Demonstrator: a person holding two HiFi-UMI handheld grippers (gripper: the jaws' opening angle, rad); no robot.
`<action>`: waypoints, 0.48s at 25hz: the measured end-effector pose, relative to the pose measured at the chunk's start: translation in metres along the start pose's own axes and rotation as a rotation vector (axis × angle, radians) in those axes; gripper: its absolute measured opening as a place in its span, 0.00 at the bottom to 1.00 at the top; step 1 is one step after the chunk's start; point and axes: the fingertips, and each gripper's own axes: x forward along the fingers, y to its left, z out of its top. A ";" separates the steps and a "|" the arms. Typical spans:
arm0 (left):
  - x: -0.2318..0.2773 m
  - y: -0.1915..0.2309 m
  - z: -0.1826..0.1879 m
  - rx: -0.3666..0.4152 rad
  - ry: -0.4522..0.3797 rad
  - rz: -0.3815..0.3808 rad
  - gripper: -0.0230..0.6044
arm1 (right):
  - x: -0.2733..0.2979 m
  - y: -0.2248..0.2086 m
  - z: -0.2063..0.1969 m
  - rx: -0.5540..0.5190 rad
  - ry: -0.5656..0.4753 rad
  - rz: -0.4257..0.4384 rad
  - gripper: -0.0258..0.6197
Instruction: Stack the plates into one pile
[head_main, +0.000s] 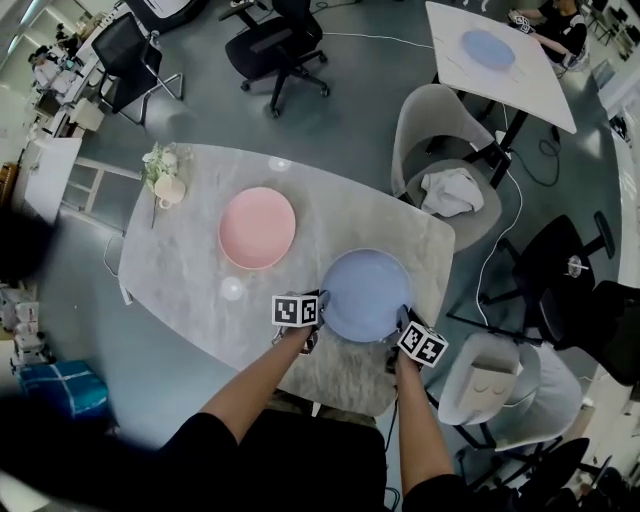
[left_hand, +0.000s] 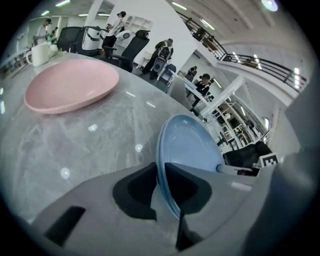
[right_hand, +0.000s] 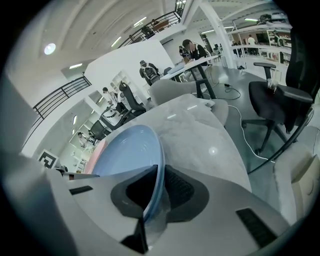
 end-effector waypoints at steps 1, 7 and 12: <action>-0.006 0.003 -0.004 -0.009 -0.002 -0.001 0.14 | -0.003 0.005 -0.005 -0.001 0.002 0.004 0.11; -0.054 0.024 -0.031 -0.013 -0.008 -0.026 0.14 | -0.030 0.044 -0.037 -0.034 0.005 0.013 0.11; -0.106 0.053 -0.042 -0.061 -0.055 -0.056 0.14 | -0.045 0.097 -0.056 -0.060 -0.014 0.028 0.11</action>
